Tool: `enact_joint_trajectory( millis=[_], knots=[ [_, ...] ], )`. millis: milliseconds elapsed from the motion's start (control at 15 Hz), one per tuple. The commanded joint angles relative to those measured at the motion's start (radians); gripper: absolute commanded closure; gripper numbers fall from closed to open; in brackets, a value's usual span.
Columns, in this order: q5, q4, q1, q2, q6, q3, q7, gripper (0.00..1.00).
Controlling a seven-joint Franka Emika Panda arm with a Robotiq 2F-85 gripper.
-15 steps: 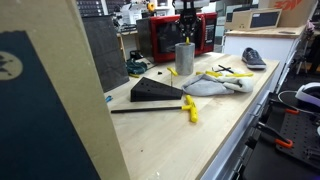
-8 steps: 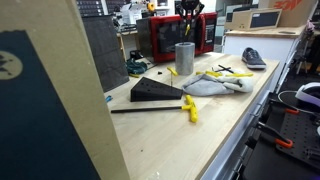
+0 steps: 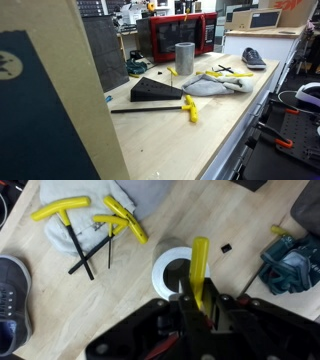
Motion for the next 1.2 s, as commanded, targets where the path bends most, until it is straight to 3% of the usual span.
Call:
enact_joint_trajectory(
  millis=[0, 800, 1133],
  knots=[
    [0.078, 0.106, -0.014, 0.042, -0.110, 0.011, -0.021, 0.96],
    [0.082, 0.273, 0.061, 0.254, -0.217, 0.073, 0.018, 0.96],
    [0.021, 0.303, 0.131, 0.274, -0.190, 0.079, 0.086, 0.96]
  ],
)
